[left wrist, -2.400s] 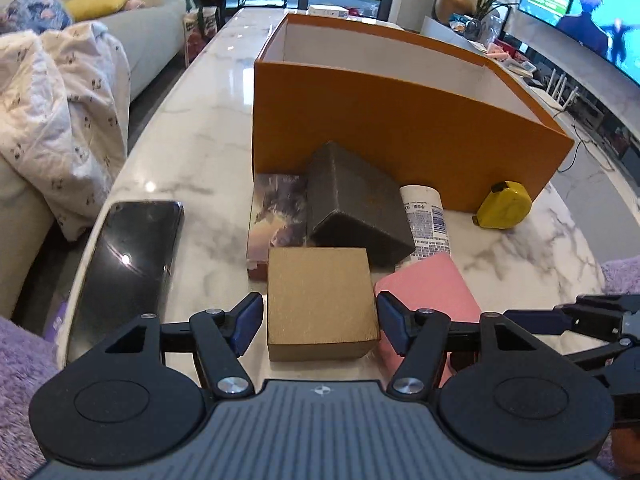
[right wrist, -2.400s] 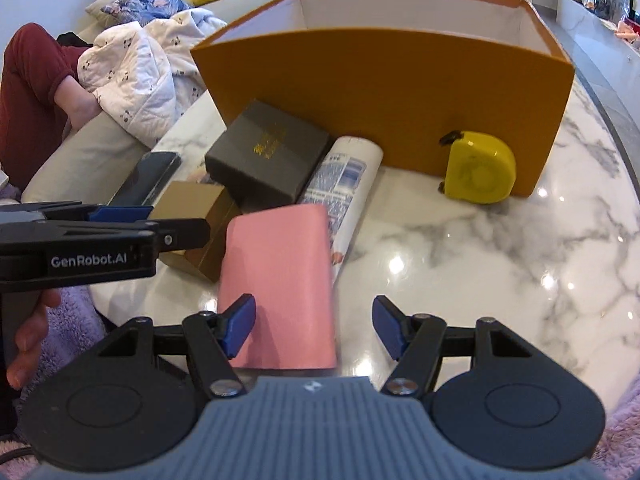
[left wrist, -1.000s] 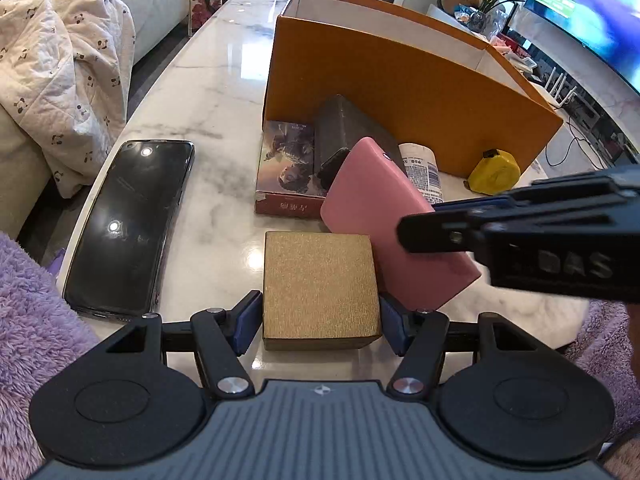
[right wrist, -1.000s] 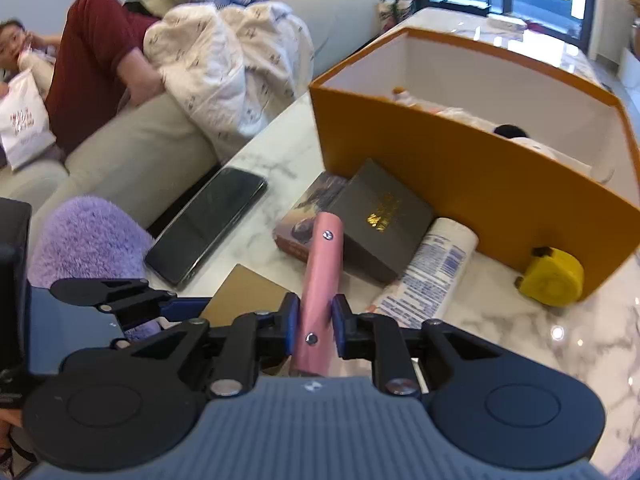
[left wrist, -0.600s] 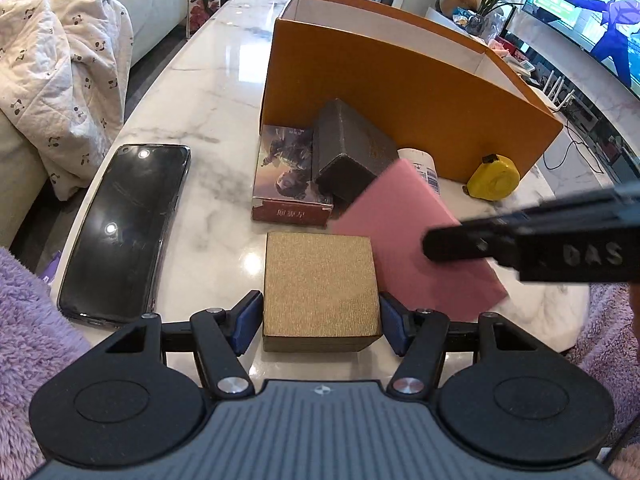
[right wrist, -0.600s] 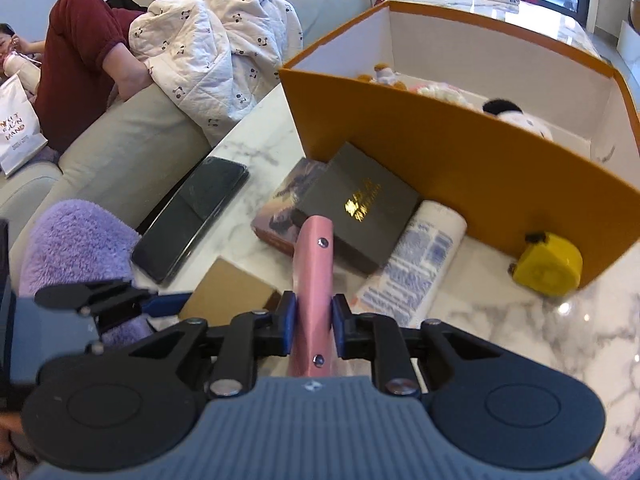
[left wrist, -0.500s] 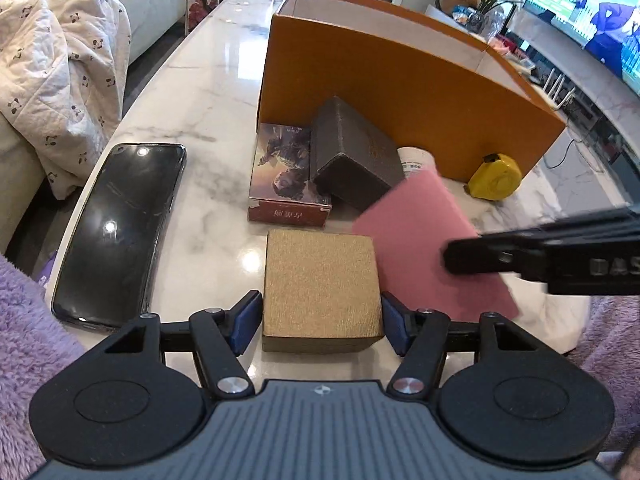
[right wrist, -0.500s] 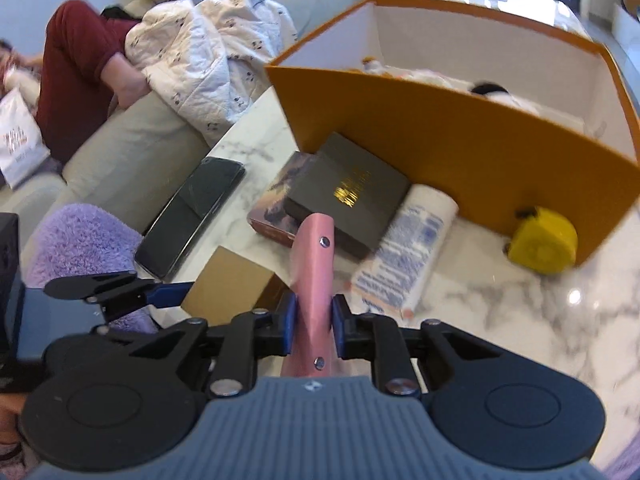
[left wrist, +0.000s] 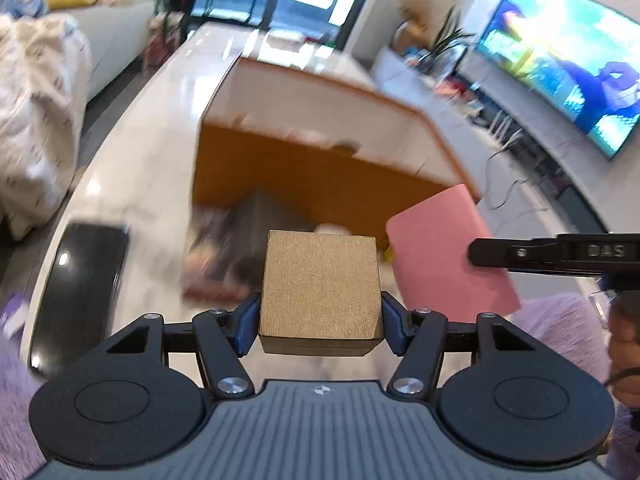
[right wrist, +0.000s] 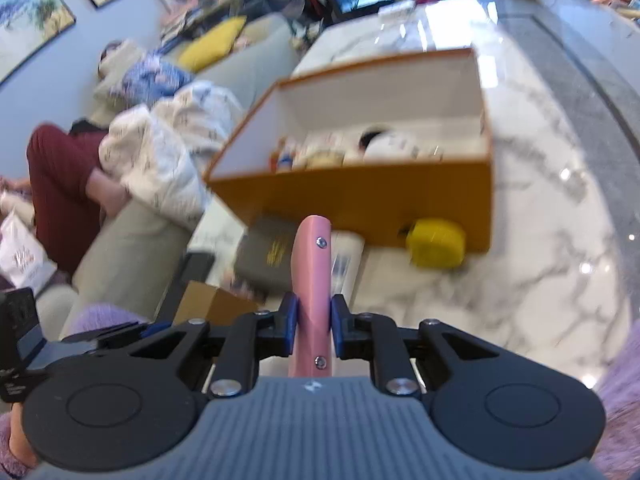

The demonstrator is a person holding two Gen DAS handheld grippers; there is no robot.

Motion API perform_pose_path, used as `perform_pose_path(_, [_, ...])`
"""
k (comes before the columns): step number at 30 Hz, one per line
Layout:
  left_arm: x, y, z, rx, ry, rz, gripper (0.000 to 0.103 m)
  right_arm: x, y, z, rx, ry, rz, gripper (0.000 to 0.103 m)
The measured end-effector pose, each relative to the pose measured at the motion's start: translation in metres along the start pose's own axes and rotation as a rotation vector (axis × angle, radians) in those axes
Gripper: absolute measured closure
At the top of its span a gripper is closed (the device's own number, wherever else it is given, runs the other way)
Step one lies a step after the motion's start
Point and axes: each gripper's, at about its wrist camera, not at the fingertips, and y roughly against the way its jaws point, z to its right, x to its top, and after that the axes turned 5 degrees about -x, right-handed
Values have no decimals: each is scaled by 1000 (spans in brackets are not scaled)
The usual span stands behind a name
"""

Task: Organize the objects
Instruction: 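Carry the tan box and pink notebook over the orange box and lower them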

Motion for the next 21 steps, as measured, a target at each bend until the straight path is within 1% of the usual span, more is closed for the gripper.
perform_pose_path(3, [20, 1, 12, -24, -41, 33, 33, 20, 13, 4, -13, 9, 66, 84])
perform_pose_path(7, [50, -5, 26, -19, -106, 65, 33, 52, 20, 11, -48, 16, 126, 84])
perform_pose_path(9, [66, -11, 32, -35, -125, 77, 33, 71, 22, 15, -65, 20, 153, 84])
perform_pose_path(12, [91, -29, 39, -63, -147, 73, 33, 99, 19, 18, -106, 43, 185, 84])
perform_pose_path(16, [118, -57, 44, -65, -187, 67, 33, 131, 2, 23, -176, 74, 188, 84])
perform_pose_path(19, [135, -83, 37, -106, -178, 43, 33, 154, -19, 35, -220, 85, 166, 84])
perform_pose_path(21, [146, -104, 32, -116, -163, 23, 33, 167, -40, 42, -245, 90, 136, 85])
